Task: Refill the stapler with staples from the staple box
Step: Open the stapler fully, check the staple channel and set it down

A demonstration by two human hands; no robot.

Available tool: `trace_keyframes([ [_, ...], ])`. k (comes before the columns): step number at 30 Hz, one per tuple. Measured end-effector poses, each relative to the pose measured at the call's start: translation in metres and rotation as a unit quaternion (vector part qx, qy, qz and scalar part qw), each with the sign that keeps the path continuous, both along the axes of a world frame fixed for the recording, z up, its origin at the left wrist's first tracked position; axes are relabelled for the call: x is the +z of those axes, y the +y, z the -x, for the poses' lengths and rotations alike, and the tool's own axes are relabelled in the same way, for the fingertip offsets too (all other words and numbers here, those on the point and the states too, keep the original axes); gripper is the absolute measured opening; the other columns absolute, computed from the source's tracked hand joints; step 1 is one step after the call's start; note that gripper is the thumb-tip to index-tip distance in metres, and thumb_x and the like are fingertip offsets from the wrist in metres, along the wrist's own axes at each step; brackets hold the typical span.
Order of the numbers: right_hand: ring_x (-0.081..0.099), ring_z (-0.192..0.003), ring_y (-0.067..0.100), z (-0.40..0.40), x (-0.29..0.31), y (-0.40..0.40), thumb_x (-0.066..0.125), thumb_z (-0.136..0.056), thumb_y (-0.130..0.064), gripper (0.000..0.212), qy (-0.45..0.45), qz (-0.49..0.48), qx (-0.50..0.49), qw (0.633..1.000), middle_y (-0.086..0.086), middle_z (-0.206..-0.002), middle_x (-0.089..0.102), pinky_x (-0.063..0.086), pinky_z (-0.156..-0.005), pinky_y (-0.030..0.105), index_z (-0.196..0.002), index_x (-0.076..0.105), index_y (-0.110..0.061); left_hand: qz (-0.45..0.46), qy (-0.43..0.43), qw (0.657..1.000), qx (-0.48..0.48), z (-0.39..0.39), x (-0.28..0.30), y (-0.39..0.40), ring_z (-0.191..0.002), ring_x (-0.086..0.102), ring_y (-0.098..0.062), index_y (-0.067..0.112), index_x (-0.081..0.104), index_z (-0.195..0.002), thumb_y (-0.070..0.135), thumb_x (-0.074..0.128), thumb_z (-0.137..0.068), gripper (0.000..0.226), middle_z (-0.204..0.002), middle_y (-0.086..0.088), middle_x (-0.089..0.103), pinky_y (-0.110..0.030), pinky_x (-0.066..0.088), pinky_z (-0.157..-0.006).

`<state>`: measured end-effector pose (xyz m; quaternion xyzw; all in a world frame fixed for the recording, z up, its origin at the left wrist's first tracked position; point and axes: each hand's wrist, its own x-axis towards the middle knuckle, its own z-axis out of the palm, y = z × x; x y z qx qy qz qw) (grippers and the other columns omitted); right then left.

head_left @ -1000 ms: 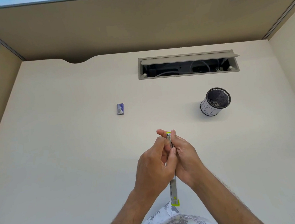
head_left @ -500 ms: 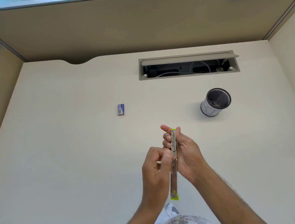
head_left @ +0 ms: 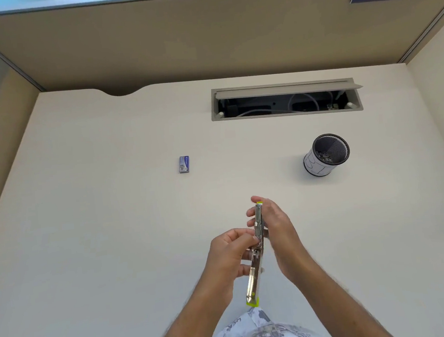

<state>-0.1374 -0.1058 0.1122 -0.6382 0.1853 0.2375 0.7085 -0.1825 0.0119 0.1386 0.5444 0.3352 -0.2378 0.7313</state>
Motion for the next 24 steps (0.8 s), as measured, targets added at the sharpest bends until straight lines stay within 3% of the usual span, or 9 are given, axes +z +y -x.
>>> trace_keyframes([
  [2, 0.065, -0.102, 0.014, 0.005, -0.004, -0.005, 0.042, -0.106, -0.043, 0.032, -0.078, 0.111, 0.022, 0.99, -0.001, -0.117, 0.065, 0.053, -0.091, 0.031, -0.134, 0.055, -0.032, -0.014, 0.012, 1.0, 0.012, -0.001, -0.001, 0.001, -0.055, 0.057, -0.013, 0.004, 0.074, -0.098, 0.004, 0.065, -0.092, 0.011, -0.075, -0.007, 0.065, -0.037, 0.06, -0.056],
  [3, 0.064, -0.098, 0.009, 0.007, -0.003, -0.009, 0.047, -0.106, -0.037, 0.031, -0.131, 0.153, 0.029, 0.979, -0.002, -0.116, 0.063, 0.052, -0.086, 0.024, -0.136, 0.053, -0.031, -0.016, 0.015, 1.0, 0.014, -0.001, -0.001, 0.001, -0.054, 0.057, -0.013, 0.003, 0.073, -0.098, 0.004, 0.064, -0.092, 0.01, -0.074, -0.006, 0.065, -0.036, 0.06, -0.054],
  [5, 0.062, -0.089, 0.009, 0.011, 0.002, -0.019, 0.059, -0.101, -0.022, 0.033, -0.263, 0.247, 0.064, 0.93, -0.003, -0.11, 0.058, 0.049, -0.073, 0.016, -0.134, 0.055, -0.026, -0.022, 0.015, 1.0, 0.013, -0.001, -0.002, 0.002, -0.053, 0.057, -0.012, 0.004, 0.072, -0.097, 0.004, 0.065, -0.092, 0.008, -0.073, -0.006, 0.064, -0.035, 0.059, -0.052],
  [7, 0.059, -0.086, 0.009, 0.013, 0.006, -0.028, 0.066, -0.096, -0.017, 0.029, -0.358, 0.32, 0.141, 0.866, -0.005, -0.102, 0.055, 0.049, -0.068, 0.02, -0.125, 0.062, -0.024, -0.032, 0.012, 0.999, 0.011, -0.001, -0.003, 0.002, -0.054, 0.058, -0.013, 0.004, 0.072, -0.096, 0.004, 0.066, -0.092, 0.007, -0.075, -0.007, 0.065, -0.034, 0.059, -0.051],
  [10, 0.056, -0.086, 0.011, 0.013, 0.007, -0.033, 0.07, -0.093, -0.02, 0.017, -0.406, 0.384, 0.233, 0.796, -0.005, -0.096, 0.057, 0.047, -0.063, 0.022, -0.11, 0.071, -0.022, -0.05, 0.003, 0.999, 0.008, 0.0, -0.003, 0.001, -0.061, 0.058, -0.017, -0.004, 0.071, -0.101, 0.004, 0.067, -0.091, 0.012, -0.079, -0.009, 0.065, -0.035, 0.06, -0.051],
  [12, 0.061, -0.084, 0.017, 0.014, 0.006, -0.033, 0.07, -0.093, -0.023, 0.014, -0.417, 0.409, 0.256, 0.77, -0.002, -0.093, 0.061, 0.048, -0.06, 0.024, -0.106, 0.073, -0.02, -0.066, -0.004, 0.998, 0.008, 0.0, -0.004, 0.0, -0.068, 0.058, -0.019, -0.003, 0.072, -0.104, 0.004, 0.068, -0.091, 0.015, -0.082, -0.009, 0.066, -0.038, 0.062, -0.055],
  [16, 0.067, -0.084, 0.024, 0.009, 0.009, -0.029, 0.073, -0.091, -0.022, 0.014, -0.409, 0.431, 0.277, 0.755, 0.0, -0.092, 0.068, 0.056, -0.059, 0.034, -0.104, 0.075, -0.019, -0.094, -0.018, 0.995, 0.009, 0.001, -0.006, -0.003, -0.062, 0.063, -0.011, 0.007, 0.073, -0.101, 0.004, 0.068, -0.09, 0.012, -0.08, -0.005, 0.071, -0.054, 0.066, -0.068],
  [24, 0.064, -0.091, 0.025, 0.0, 0.014, -0.021, 0.063, -0.097, -0.024, 0.015, -0.376, 0.42, 0.306, 0.767, 0.002, -0.096, 0.069, 0.054, -0.073, 0.038, -0.101, 0.074, -0.015, -0.163, -0.048, 0.985, 0.012, 0.002, -0.005, -0.005, -0.057, 0.066, 0.001, 0.017, 0.073, -0.101, 0.011, 0.069, -0.09, 0.013, -0.083, -0.003, 0.072, -0.045, 0.066, -0.064],
])
